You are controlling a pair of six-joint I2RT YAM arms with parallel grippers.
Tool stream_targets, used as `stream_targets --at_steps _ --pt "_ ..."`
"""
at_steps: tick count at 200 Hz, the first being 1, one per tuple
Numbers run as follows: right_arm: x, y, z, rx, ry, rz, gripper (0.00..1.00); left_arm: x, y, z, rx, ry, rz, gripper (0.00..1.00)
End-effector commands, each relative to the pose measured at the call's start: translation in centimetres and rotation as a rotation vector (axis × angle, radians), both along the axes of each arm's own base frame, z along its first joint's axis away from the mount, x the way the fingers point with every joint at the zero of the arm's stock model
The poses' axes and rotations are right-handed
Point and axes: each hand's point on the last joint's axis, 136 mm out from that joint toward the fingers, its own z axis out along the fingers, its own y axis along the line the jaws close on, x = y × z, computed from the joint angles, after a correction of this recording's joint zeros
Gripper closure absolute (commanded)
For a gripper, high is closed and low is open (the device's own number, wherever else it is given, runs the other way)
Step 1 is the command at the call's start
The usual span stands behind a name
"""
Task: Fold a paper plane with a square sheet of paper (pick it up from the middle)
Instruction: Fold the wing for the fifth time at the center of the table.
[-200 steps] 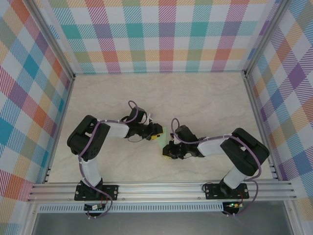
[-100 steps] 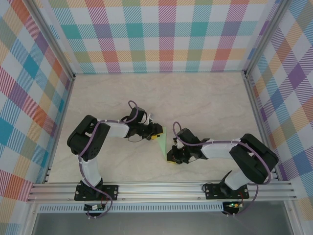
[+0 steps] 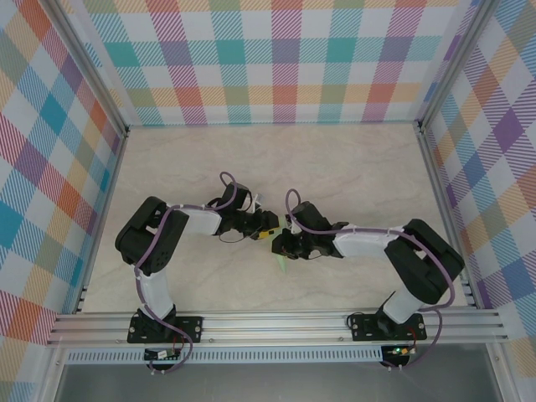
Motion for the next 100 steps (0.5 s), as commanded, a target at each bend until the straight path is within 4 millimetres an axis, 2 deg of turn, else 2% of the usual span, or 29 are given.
stream_targets --at_steps 1,53,100 --pt "0.4 0.5 -0.8 0.025 0.036 -0.002 0.85 -2.5 1.9 -6.0 0.16 0.122 0.007 0.56" --pt "-3.6 -3.3 -6.0 -0.129 0.177 0.01 0.88 -2.0 1.7 -5.1 0.151 0.094 0.004 0.55" --pt "-4.6 -4.1 -7.2 -0.164 0.21 0.031 0.9 -0.5 1.8 -4.0 0.2 0.031 -0.016 0.55"
